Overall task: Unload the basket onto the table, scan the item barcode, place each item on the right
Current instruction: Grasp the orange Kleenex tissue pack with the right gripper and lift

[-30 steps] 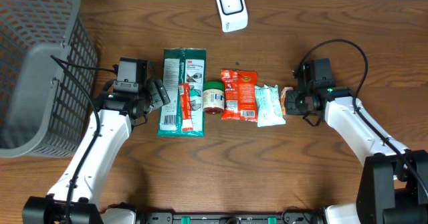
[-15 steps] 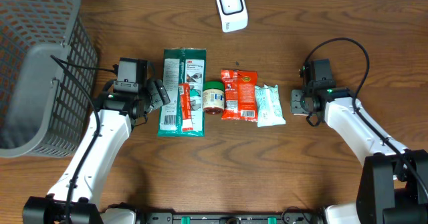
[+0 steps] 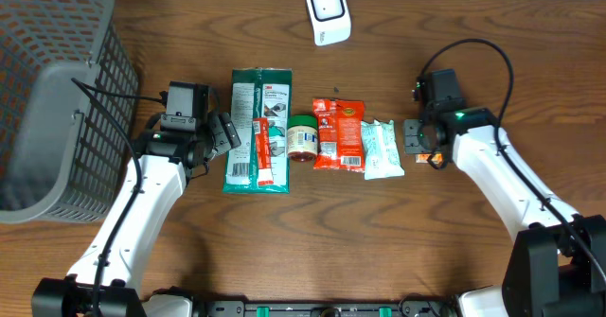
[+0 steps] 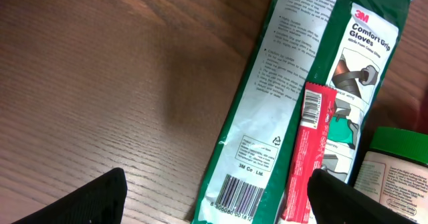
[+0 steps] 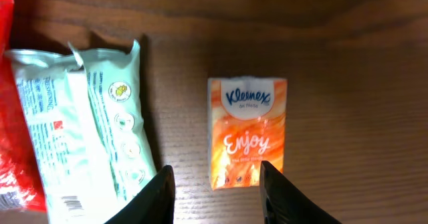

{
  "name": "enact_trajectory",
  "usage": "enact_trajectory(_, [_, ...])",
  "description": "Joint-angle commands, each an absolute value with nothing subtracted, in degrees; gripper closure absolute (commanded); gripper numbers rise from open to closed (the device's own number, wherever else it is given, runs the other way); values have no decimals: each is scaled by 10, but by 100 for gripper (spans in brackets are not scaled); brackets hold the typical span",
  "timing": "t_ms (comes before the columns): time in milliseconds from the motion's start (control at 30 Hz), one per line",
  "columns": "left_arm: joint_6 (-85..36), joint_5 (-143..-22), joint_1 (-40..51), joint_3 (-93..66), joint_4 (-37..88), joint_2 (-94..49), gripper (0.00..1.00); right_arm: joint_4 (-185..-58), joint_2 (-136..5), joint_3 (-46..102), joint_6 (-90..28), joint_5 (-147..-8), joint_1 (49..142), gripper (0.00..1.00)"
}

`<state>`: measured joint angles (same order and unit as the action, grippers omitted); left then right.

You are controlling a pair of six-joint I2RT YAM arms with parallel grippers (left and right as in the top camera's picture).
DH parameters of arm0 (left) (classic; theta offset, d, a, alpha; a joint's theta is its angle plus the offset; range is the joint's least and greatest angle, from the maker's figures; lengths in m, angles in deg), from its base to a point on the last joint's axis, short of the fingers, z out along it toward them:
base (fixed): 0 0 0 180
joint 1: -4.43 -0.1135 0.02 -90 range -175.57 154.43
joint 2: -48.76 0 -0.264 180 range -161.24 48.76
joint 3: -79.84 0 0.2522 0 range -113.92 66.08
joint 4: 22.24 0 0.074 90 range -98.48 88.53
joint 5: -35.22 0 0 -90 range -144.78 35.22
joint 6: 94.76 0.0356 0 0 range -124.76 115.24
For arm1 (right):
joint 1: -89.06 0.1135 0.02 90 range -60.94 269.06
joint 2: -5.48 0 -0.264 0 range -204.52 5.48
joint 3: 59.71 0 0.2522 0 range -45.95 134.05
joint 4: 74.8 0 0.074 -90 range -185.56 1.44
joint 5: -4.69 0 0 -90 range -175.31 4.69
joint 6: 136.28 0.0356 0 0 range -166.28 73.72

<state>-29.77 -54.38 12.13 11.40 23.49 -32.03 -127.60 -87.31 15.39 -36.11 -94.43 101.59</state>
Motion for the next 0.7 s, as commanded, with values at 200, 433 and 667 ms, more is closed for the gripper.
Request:
enact_trajectory(200, [-292, -532, 119, 104, 237, -317, 14, -1245, -917, 150, -360, -1007, 1042, 66])
enact_trajectory(433, [-292, -532, 119, 104, 237, -317, 13, -1228, -969, 150, -360, -1030, 1042, 64])
enact_trajectory(667, [-292, -532, 119, 104, 237, -317, 14, -1228, -995, 150, -360, -1031, 1042, 69])
